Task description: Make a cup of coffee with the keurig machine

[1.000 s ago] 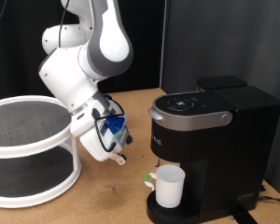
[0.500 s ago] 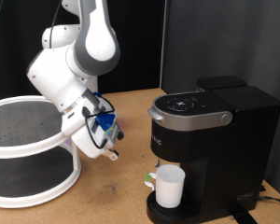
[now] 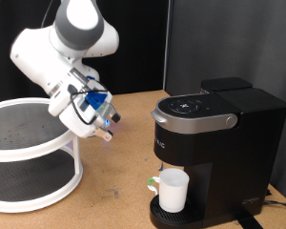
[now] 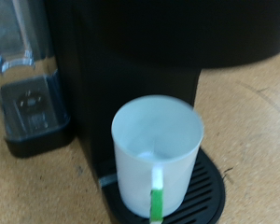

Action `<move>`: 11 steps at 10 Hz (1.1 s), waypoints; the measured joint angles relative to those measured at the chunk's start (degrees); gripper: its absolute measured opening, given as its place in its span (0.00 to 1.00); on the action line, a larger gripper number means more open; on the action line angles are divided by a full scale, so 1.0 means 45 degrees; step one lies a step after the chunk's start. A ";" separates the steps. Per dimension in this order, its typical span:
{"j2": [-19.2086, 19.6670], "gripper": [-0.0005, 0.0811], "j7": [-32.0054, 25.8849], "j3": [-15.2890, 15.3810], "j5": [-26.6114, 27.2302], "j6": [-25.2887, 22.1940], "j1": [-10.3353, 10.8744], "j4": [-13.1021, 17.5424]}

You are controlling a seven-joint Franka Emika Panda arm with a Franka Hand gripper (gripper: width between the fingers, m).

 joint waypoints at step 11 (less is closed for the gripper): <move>-0.2809 0.99 0.3678 0.0168 -0.2965 -0.1756 -0.0107 0.0050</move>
